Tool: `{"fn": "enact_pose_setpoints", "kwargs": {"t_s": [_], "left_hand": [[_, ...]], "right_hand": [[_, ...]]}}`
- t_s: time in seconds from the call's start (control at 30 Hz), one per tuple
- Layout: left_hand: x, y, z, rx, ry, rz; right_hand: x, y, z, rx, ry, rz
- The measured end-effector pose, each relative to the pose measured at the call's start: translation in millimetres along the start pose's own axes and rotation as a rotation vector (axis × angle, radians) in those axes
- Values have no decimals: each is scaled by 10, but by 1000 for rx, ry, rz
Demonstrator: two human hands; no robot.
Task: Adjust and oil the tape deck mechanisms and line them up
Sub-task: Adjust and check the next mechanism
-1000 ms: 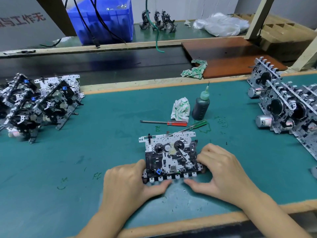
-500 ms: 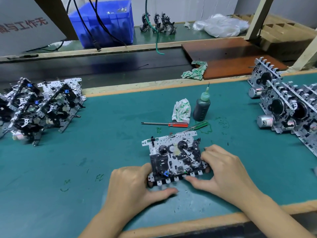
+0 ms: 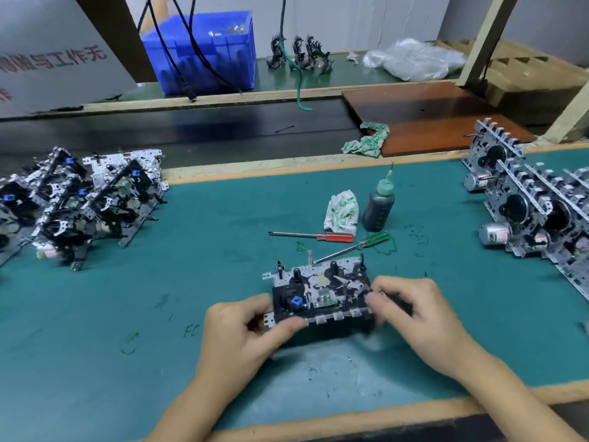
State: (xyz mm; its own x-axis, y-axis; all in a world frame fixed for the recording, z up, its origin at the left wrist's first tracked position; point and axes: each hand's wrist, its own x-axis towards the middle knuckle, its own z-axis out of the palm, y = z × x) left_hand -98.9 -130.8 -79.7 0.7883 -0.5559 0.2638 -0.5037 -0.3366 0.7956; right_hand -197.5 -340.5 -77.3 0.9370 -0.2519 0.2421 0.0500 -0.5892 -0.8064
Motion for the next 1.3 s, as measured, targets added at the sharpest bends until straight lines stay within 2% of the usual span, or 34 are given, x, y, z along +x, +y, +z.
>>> {"fn": "enact_pose_setpoints", "kwargs": {"t_s": [0.13, 0.23, 0.37, 0.47, 0.53, 0.6, 0.67, 0.73, 0.8, 0.9, 1.03, 1.3], "left_hand": [[139, 79, -49, -270, 98, -160], [250, 57, -98, -241, 41, -266], [285, 19, -120, -182, -37, -302], [267, 45, -151, -44, -59, -295], [232, 59, -169, 207, 52, -254], [213, 115, -198, 389, 220, -168], [228, 179, -208, 284, 262, -39], [270, 242, -192, 119, 184, 54], [321, 294, -139, 63, 90, 101], [386, 330, -47, 8, 36, 123], [403, 291, 6, -94, 34, 107], [423, 315, 43, -71, 10, 141]], "right_hand": [[161, -166, 11, 99, 42, 134], [240, -202, 74, 82, 58, 228], [284, -206, 130, 114, 79, 305], [297, -202, 77, 115, 0, 301], [302, -215, 32, 19, -45, 274], [299, -200, -17, -221, -8, 210], [304, -182, -87, -364, 44, 116], [326, -185, -114, -234, -89, 57], [342, -161, -60, -116, -214, 43], [355, -103, 31, 32, -134, 64], [370, -68, 47, 206, -145, 91], [384, -76, 87, 300, -92, 87]]}}
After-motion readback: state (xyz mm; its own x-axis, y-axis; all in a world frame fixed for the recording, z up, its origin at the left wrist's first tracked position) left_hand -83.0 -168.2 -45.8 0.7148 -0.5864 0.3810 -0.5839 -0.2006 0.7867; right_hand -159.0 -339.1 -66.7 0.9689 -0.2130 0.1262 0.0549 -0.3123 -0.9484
